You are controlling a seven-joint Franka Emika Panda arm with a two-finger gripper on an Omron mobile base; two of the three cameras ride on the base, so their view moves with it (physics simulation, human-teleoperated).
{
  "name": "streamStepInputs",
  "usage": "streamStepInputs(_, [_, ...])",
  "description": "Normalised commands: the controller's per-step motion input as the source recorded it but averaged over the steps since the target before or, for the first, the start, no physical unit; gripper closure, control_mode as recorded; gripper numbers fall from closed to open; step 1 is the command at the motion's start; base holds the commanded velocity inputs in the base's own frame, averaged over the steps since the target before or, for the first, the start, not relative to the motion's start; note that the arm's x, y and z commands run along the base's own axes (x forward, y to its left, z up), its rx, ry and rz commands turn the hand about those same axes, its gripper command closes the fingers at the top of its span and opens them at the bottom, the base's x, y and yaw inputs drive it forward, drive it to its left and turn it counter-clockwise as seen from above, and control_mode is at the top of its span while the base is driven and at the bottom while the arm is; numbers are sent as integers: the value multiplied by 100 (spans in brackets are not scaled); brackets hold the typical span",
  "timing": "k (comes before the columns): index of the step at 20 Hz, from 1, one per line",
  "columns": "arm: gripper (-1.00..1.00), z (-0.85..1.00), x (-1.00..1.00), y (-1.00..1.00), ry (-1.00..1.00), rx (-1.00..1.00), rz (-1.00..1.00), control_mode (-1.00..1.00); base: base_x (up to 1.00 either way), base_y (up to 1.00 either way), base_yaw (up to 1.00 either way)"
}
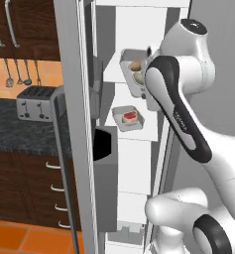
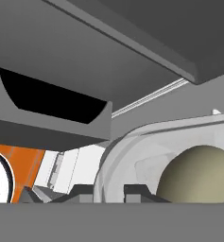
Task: Take the meat container that has the steak and place it on the second highest rack of the freezer. Then take the vegetable container that has the sweet potato and mushroom and place it on the highest rack of the freezer.
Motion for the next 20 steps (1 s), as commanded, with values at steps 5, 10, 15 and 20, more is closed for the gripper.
streamStepInputs(5, [100,-4,100,0,5,-3,0,-100,0,0,0])
streamStepInputs(10, [100,-19,99,0,2,-4,0,-100,0,0,0])
streamStepInputs(15, [100,-5,99,0,0,-1,0,-100,0,0,0])
streamStepInputs(20, [100,-21,97,0,0,-6,0,-100,0,0,0])
